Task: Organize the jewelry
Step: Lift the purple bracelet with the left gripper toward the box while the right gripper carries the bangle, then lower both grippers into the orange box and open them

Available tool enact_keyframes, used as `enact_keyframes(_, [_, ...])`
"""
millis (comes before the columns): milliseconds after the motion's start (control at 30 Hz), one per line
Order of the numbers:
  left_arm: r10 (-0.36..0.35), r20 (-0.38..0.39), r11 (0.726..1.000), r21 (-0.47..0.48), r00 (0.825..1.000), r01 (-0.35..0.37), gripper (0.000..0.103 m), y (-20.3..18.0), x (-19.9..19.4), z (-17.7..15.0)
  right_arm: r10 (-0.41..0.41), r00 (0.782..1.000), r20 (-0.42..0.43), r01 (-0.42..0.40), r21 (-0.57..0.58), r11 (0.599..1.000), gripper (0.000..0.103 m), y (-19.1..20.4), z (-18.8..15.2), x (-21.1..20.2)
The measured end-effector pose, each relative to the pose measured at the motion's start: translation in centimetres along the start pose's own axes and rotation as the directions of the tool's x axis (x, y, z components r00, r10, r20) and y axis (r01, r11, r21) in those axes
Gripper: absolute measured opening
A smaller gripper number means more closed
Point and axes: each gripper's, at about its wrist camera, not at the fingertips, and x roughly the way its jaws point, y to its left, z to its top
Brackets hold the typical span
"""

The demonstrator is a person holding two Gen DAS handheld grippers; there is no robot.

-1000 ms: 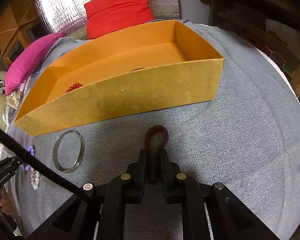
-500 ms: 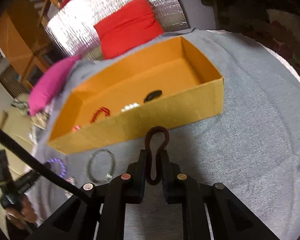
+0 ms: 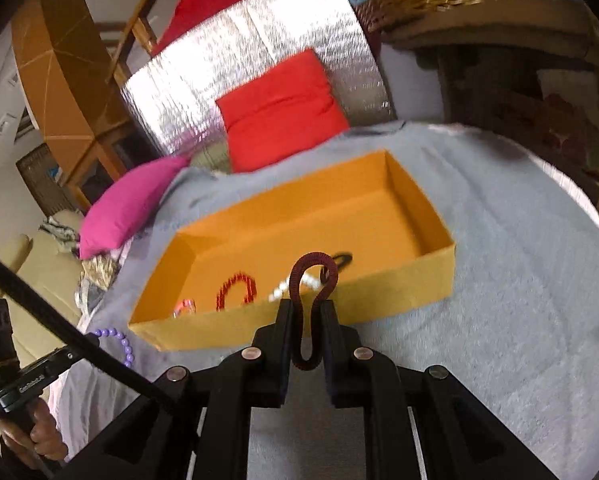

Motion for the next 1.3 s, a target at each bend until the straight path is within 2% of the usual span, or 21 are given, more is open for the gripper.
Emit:
enact_keyframes(167, [0.008, 0.032, 1.000, 0.014, 0.999, -0.009, 0.010, -1.2, 0.8, 3.1, -0.019, 0.997, 0.071, 0.019, -0.008, 1.000, 0.014, 0.4, 1.2, -0.2])
enact_keyframes(400, [0.020, 0.079, 1.000, 0.017, 0.997, -0.021, 0.010, -1.9, 3.9, 6.5, -0.041, 0.994, 0.100, 0.039, 0.023, 0.999, 0.014, 0.3, 2.8, 1.3])
enact_keyframes(467, [0.019, 0.073, 1.000, -0.006, 0.997, -0.018, 0.010, -1.4, 5.3, 7.0, -0.053, 0.991, 0.119, 0.051, 0.025, 0.998, 0.014, 0.1, 3.4, 2.0])
enact_keyframes(667, [0.057, 0.016, 0.998, -0.005, 0.998, -0.057, 0.010, -1.0, 9.3, 6.9, -0.096, 0.991, 0.093, 0.091, 0.056, 0.994, 0.014, -1.6, 4.1, 4.5])
enact_keyframes(933, [0.096, -0.046, 0.995, 0.009, 0.994, -0.095, 0.010, -1.1, 11.9, 5.8, -0.154, 0.987, 0.053, 0.152, 0.044, 0.987, 0.014, -2.8, 4.1, 6.6])
enact_keyframes(1067, [0.144, -0.072, 0.989, 0.030, 0.987, -0.142, 0.010, -1.5, 12.5, 5.2, -0.186, 0.982, 0.042, 0.183, 0.064, 0.981, 0.019, -3.5, 4.1, 6.8])
enact_keyframes(1100, [0.159, -0.079, 0.987, 0.034, 0.984, -0.157, 0.010, -1.6, 12.7, 5.1, -0.194, 0.980, 0.039, 0.191, 0.069, 0.979, 0.028, -3.6, 4.1, 6.8])
enact_keyframes(1133, [0.175, -0.091, 0.984, 0.039, 0.980, -0.172, 0.013, -1.6, 12.8, 4.9, -0.201, 0.979, 0.037, 0.198, 0.081, 0.977, 0.045, -3.7, 4.2, 6.7])
enact_keyframes(1200, [0.188, -0.102, 0.982, 0.049, 0.977, -0.184, 0.021, -1.8, 12.7, 4.7, -0.199, 0.978, 0.055, 0.193, 0.101, 0.976, 0.057, -4.0, 4.2, 6.2])
enact_keyframes(1267, [0.211, -0.103, 0.977, 0.055, 0.972, -0.206, 0.043, -2.0, 12.4, 4.6, -0.196, 0.978, 0.066, 0.189, 0.100, 0.977, 0.057, -3.8, 4.3, 5.7])
enact_keyframes(1300, [0.229, -0.095, 0.973, 0.062, 0.969, -0.224, 0.048, -2.1, 11.9, 4.6, -0.189, 0.979, 0.074, 0.182, 0.101, 0.978, 0.057, -3.8, 4.3, 5.3])
